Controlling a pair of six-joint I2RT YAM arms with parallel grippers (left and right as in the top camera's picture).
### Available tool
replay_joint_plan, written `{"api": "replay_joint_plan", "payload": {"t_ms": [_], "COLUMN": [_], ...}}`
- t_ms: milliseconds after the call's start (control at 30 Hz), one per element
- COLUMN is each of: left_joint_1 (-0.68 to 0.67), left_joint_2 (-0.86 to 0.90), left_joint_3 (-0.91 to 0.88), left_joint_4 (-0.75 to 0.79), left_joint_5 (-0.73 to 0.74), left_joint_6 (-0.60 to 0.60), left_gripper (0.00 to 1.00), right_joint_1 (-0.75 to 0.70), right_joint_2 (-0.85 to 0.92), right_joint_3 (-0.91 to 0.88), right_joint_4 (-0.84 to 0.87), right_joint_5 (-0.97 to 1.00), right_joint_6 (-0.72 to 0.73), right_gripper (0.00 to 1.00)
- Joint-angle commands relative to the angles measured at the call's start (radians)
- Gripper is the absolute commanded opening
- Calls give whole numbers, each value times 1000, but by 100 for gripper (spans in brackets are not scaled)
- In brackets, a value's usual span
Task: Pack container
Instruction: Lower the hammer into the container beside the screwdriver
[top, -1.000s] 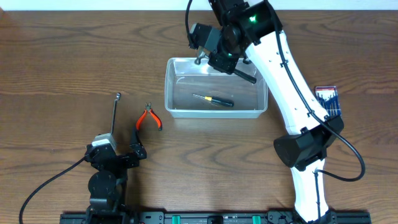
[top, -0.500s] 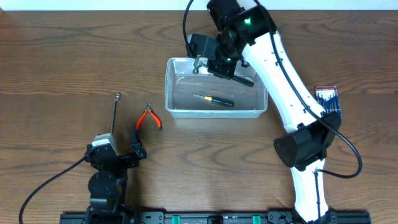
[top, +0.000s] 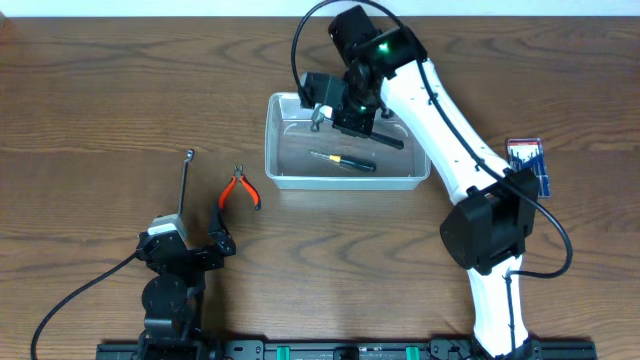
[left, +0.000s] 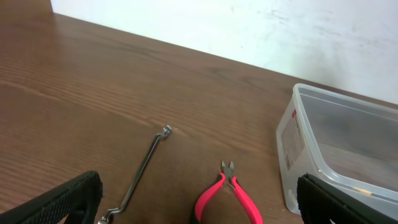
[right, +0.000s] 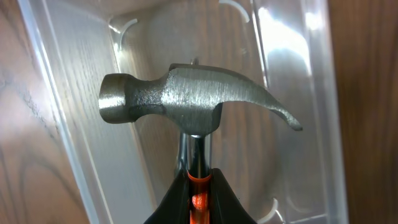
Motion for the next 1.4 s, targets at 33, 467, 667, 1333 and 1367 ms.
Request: {"api": "replay_joint_plan", "payload": {"t_ms": [33, 467, 667, 1333, 1367], "left_joint_1": [-5, -5, -5, -5, -5], "left_joint_2": [-6, -6, -6, -6, -6], "left_joint_3": [-25, -25, -25, -25, -25], "left_joint_4": [-10, -10, -10, -10, -10], "left_joint_5": [-8, -8, -8, -8, -8], "left_joint_6": [14, 14, 14, 14, 13], "left_gripper": [98, 98, 98, 98, 98], "right_joint_1": [15, 17, 17, 17, 17], "right_joint_2": [0, 0, 0, 9, 9], "right_joint_3": [-57, -173, -228, -293, -299], "right_joint_4": [24, 95, 134, 153, 157], "right_joint_5": [-23, -28, -48, -65, -64], "right_joint_6": [-15, -14, -11, 1, 1], "right_gripper": [1, 1, 1, 2, 2]}}
